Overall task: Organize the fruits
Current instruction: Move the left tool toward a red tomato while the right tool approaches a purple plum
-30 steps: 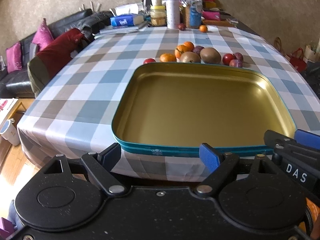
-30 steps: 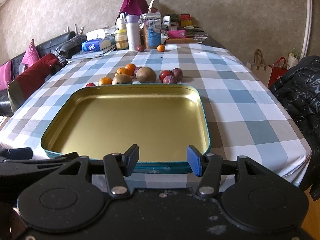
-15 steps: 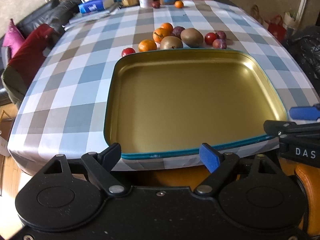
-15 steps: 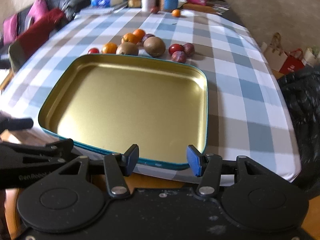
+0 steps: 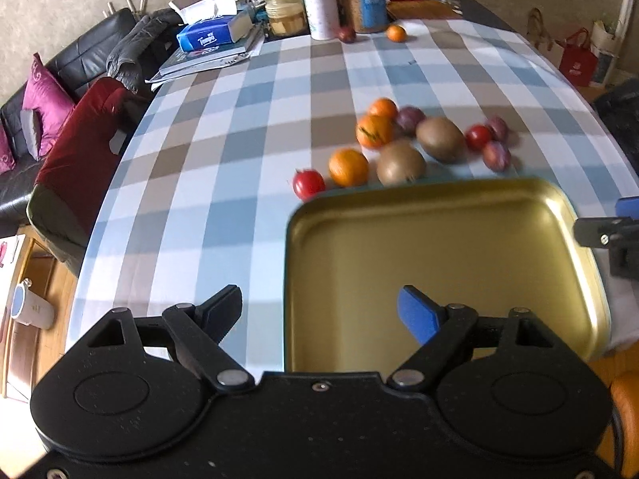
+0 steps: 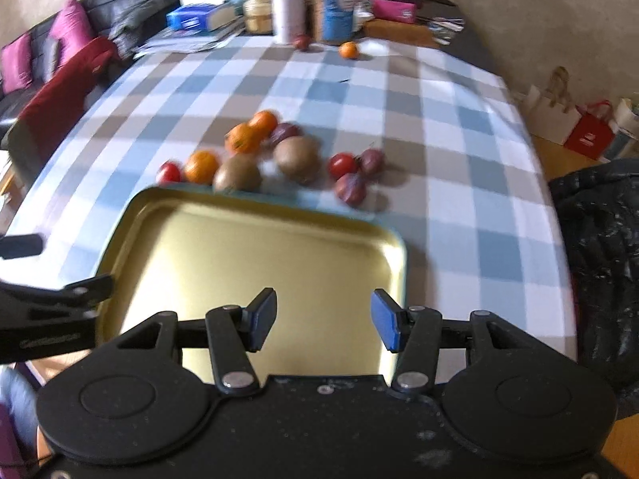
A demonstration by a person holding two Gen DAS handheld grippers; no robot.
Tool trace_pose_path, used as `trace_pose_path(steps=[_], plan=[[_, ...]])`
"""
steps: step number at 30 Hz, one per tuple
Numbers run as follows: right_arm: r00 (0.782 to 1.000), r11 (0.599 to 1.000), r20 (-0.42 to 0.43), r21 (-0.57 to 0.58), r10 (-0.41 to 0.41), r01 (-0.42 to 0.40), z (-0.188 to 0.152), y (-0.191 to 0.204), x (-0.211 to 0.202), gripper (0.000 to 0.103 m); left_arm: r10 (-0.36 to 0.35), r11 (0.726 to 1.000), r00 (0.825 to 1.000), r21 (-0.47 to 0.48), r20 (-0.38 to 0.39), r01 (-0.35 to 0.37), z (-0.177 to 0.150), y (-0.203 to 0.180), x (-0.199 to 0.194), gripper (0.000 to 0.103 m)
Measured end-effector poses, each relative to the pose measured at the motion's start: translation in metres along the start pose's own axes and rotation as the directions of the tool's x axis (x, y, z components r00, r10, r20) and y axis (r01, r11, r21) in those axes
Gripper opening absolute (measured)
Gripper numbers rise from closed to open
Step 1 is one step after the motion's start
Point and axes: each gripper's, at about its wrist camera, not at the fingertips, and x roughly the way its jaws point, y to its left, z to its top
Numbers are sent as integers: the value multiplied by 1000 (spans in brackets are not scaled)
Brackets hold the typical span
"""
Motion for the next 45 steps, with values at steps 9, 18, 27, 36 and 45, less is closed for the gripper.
trace_pose_path(steps=[9,18,27,36,45], plan=[[999,990,-23,133,-45,48,51,-30,41,54,32,997,999,-73,-5,-32,43,19,39,86],[993,985,-65,141,-95,103,67,-40,76,54,30,996,999,-85,-20,-32,63,26,76,86],[998,973,-62,229,-18,32,80,-52,99,50,13,999,1000,-47,1,-13,69,20,94,86],[996,964,-78,256,-48,67,90,-59,122,44,24,1000,1000,-20,10,-24,73,15,112,86],[999,972,-48,233,-25,36,93,-58,140,42,22,999,1000,-39,-1,-22,70,21,126,85]])
